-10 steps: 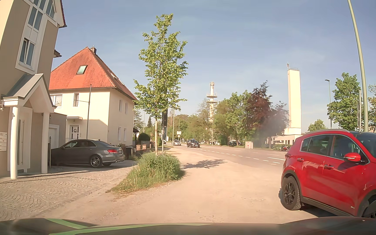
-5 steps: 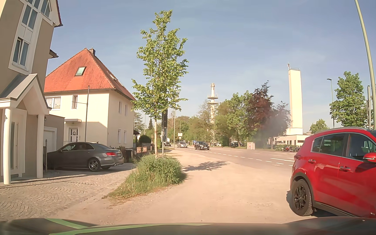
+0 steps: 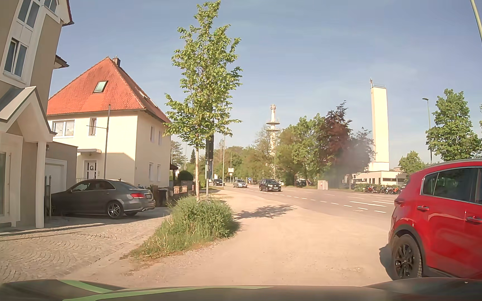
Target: Follow the waypoints while adhering to traffic rules and regulations
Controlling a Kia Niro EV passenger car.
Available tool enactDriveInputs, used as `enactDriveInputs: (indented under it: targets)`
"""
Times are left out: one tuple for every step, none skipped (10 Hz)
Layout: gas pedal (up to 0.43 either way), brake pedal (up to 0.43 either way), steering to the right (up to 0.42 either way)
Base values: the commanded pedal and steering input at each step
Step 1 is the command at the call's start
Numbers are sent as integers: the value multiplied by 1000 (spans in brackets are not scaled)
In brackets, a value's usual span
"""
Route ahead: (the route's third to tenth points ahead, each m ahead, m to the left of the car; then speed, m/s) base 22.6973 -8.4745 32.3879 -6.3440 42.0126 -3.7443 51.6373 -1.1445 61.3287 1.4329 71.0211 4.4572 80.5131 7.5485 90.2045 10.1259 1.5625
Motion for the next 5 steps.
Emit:
enactDriveInputs:
  targets:
    - [79,0,10]
    - [79,0,16]
    - [98,0,30]
    - [98,0,40]
    - [98,0,41]
